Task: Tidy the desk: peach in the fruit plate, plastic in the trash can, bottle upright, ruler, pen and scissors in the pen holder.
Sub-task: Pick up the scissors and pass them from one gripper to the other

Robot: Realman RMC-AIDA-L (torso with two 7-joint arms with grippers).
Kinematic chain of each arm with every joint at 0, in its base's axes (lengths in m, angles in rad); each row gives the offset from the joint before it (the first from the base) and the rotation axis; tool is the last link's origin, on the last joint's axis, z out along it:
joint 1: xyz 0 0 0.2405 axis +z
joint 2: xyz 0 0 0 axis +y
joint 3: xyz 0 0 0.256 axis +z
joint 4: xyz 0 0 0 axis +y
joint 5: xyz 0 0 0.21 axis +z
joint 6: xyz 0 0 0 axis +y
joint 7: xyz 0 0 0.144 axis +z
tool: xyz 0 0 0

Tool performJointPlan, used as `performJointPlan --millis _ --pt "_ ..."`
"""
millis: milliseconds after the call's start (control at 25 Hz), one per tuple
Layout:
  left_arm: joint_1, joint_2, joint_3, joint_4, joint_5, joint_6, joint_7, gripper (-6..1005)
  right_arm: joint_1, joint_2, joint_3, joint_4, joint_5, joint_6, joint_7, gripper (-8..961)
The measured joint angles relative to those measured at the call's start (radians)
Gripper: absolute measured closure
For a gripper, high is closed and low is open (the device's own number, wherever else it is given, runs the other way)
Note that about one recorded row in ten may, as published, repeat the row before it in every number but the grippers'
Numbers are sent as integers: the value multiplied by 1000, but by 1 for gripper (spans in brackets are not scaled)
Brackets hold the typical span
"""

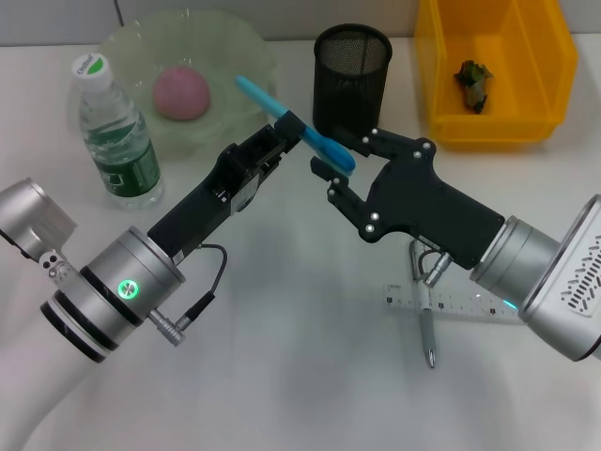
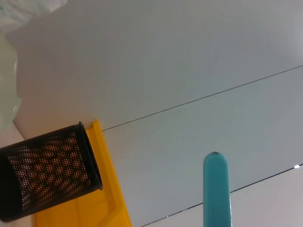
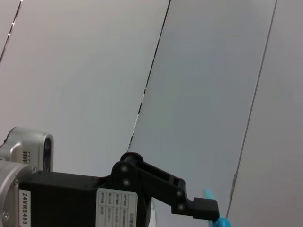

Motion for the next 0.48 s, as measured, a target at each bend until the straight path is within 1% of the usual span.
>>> performJointPlan --millis 240,480 --pt "0 0 1 1 0 0 -1 694 -2 0 1 0 0 0 0 602" --pt "0 0 0 3 0 0 -1 692 -2 0 1 0 -2 0 0 597"
